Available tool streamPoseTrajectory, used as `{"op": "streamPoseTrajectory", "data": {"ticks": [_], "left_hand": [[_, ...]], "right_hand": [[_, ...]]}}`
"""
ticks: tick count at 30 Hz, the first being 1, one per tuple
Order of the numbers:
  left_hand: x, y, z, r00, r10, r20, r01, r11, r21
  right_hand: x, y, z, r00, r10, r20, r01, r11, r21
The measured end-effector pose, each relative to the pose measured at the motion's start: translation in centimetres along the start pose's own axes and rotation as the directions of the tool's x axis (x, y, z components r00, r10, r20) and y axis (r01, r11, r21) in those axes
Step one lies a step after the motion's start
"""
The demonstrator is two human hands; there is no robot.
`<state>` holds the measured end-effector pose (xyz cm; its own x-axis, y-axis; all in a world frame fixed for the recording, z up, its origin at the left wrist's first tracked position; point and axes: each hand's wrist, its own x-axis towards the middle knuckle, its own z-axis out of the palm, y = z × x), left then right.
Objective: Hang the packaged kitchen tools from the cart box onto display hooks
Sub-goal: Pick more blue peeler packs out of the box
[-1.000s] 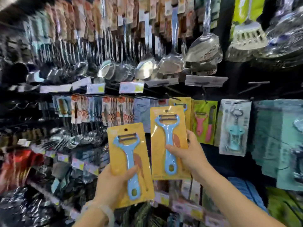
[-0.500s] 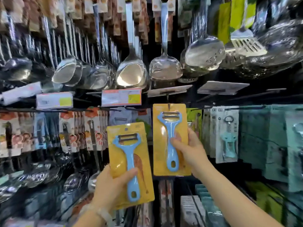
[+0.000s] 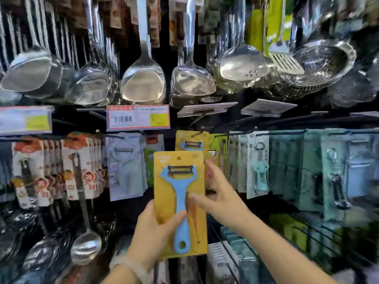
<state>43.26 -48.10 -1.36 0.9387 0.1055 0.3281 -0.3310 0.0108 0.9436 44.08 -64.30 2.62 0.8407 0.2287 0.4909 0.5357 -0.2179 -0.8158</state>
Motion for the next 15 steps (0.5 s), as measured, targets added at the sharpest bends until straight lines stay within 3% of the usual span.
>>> {"op": "streamPoseTrajectory", "data": {"ticks": [6, 15], "left_hand": [[1.8, 2.6, 3.5, 0.986, 0.108, 0.13, -0.093, 0.988, -0.12], [3.3, 4.0, 4.7, 0.991, 0.015, 0.132, 0.001, 0.993, -0.117]], "right_hand": [[0.7, -1.0, -2.3, 0.961, -0.162, -0.225, 0.181, 0.981, 0.067], [2.5, -0.5, -3.2, 0.962, -0.104, -0.251, 0.091, 0.994, -0.064]]}}
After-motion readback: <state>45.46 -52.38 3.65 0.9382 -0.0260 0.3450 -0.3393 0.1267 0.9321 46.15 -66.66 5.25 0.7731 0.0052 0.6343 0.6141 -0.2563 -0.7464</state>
